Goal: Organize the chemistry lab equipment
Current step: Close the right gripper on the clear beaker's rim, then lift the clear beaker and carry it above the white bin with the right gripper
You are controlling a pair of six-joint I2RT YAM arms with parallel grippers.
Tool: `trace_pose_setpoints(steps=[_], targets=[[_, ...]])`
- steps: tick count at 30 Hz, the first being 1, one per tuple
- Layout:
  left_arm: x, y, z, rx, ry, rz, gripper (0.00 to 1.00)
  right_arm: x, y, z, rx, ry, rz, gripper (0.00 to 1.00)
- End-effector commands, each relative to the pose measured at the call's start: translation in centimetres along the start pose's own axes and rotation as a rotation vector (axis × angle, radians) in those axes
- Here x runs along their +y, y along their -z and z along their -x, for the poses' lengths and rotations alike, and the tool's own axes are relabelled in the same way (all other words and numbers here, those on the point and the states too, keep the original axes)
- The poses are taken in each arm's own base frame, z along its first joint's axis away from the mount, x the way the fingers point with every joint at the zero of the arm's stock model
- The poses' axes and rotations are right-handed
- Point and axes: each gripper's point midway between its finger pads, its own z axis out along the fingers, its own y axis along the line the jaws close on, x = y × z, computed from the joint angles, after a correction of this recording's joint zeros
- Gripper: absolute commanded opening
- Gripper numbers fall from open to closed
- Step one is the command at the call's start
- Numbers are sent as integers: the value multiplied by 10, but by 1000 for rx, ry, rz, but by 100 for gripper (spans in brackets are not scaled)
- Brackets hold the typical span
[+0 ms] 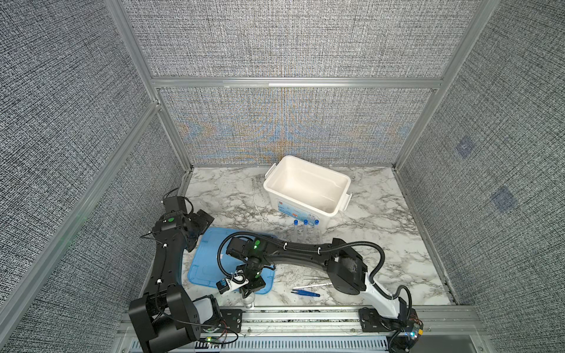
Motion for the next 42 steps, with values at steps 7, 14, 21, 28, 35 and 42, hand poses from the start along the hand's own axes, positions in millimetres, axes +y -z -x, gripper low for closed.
trace_pose_setpoints(steps=[7, 14, 21, 28, 35, 42], targets=[[-4, 0, 0, 11, -13, -25, 99, 0, 3, 6, 5, -7, -8, 6], [-6, 4, 0, 9, -22, -35, 99, 12, 27, 20, -12, -36, 11, 1], [-10, 7, -1, 15, -15, -59, 99, 13, 82, 34, -100, -136, -30, 0], [-34, 10, -11, 89, -46, -188, 99, -11, 180, 8, -227, -354, -190, 0], [-59, 10, -21, 157, -69, -330, 99, -72, 300, -63, -386, -751, -498, 0], [-67, 24, -26, 108, -127, -360, 99, -116, 386, -175, -399, -1155, -865, 0]])
